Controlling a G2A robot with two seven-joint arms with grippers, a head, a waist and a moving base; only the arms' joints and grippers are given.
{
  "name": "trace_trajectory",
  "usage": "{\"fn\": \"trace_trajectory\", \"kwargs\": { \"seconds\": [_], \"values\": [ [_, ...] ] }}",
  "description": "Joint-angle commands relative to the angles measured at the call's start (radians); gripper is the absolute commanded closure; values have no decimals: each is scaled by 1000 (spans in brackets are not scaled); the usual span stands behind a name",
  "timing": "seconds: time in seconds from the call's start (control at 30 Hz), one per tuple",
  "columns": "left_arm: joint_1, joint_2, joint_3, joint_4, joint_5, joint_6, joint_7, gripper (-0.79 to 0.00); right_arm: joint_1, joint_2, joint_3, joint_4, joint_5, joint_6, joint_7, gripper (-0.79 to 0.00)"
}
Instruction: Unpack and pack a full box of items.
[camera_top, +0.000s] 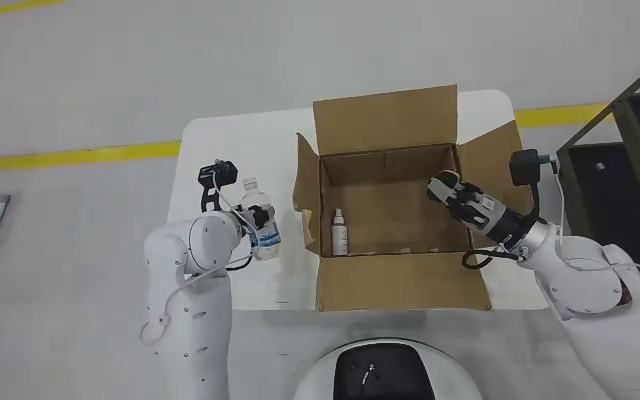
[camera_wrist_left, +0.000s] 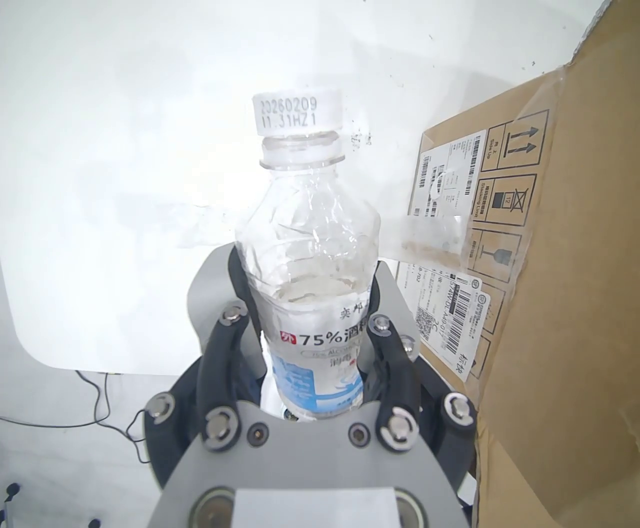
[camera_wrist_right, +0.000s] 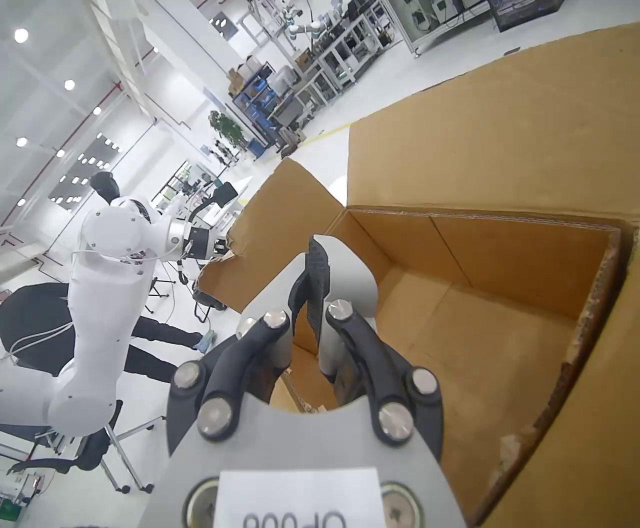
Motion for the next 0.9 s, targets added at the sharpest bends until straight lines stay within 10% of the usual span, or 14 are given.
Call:
{"fn": "trace_trajectory", "kwargs": {
  "seconds": [0.0, 0.43, 0.87],
  "values": [
    [8, 2, 21, 1, 50, -1, 34, 0, -3, 1, -9, -7, -8, -6, 15, 0],
    [-7, 16, 166, 154, 415, -181, 28, 0, 116, -15, -173, 27, -73, 303, 183, 0],
    [-179, 29, 70, 420, 286, -355, 48, 0, 281, -29, -214, 103, -53, 355, 179, 0]
  ]
}}
